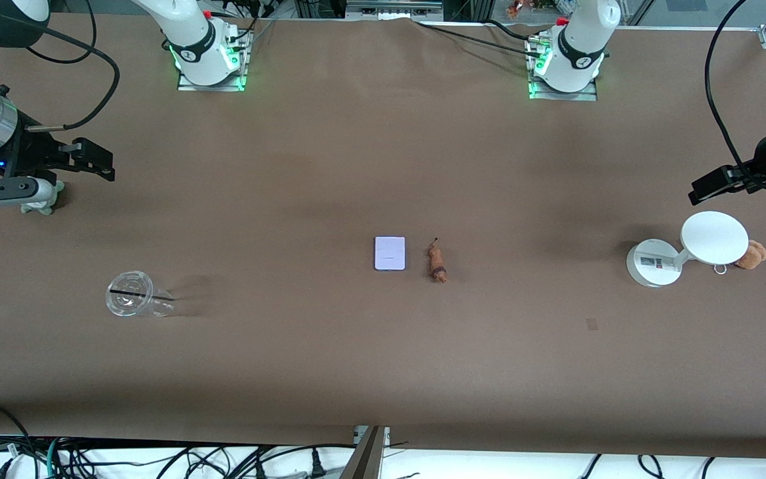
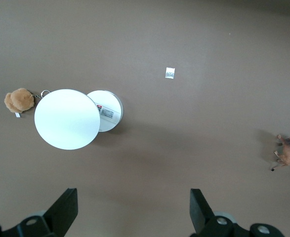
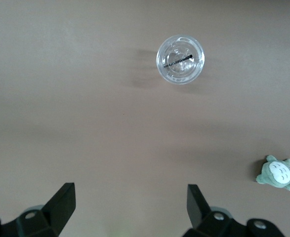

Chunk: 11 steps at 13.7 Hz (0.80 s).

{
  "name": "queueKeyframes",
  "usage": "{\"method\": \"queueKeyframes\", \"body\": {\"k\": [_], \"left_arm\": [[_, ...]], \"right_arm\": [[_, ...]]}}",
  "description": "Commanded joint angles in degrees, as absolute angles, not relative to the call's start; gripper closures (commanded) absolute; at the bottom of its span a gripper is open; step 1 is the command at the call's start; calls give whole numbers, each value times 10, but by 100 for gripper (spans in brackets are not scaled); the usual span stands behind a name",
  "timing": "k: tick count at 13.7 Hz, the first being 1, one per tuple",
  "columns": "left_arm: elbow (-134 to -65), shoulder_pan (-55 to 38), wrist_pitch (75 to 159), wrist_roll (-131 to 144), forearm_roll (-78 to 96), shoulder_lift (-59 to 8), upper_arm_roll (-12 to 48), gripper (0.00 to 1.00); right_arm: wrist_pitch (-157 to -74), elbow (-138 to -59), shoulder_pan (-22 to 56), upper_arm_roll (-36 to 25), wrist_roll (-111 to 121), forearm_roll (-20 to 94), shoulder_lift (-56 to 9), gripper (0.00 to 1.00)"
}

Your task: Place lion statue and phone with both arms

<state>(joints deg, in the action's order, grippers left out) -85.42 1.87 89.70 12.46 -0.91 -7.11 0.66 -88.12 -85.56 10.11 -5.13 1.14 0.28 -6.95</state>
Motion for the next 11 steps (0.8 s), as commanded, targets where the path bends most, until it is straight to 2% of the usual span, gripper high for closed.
{"method": "queueKeyframes", "body": {"k": [1, 11], "left_arm": [[-836, 24, 883, 113, 4, -78, 7, 0], [-836, 25, 883, 113, 10, -80, 6, 0]], "right_arm": [[-880, -860, 97, -47, 5, 14, -62, 0], [-881, -854, 99, -44, -8, 13, -65, 0]]}}
